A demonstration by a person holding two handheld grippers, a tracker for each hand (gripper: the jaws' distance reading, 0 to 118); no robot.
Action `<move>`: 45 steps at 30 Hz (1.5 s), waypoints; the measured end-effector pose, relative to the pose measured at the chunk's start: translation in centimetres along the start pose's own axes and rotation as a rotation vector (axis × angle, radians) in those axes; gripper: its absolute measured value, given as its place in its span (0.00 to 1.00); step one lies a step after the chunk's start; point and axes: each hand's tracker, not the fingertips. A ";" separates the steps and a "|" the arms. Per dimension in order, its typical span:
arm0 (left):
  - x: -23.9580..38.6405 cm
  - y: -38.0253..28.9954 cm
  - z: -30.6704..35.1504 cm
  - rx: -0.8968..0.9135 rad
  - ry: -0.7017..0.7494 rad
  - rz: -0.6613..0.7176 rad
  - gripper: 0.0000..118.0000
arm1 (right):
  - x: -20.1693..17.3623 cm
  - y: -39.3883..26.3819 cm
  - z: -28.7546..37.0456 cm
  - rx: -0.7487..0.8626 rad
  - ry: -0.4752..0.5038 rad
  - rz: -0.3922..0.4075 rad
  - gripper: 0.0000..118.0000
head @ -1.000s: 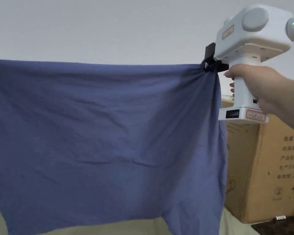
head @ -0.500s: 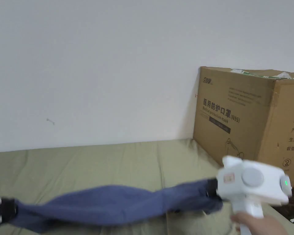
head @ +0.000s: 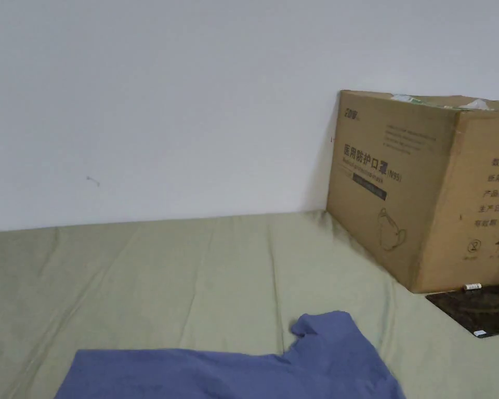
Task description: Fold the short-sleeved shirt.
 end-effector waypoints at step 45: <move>-4.0 27.1 -27.3 -0.135 0.012 0.003 0.67 | -14.7 7.8 -5.4 0.489 0.126 0.130 0.00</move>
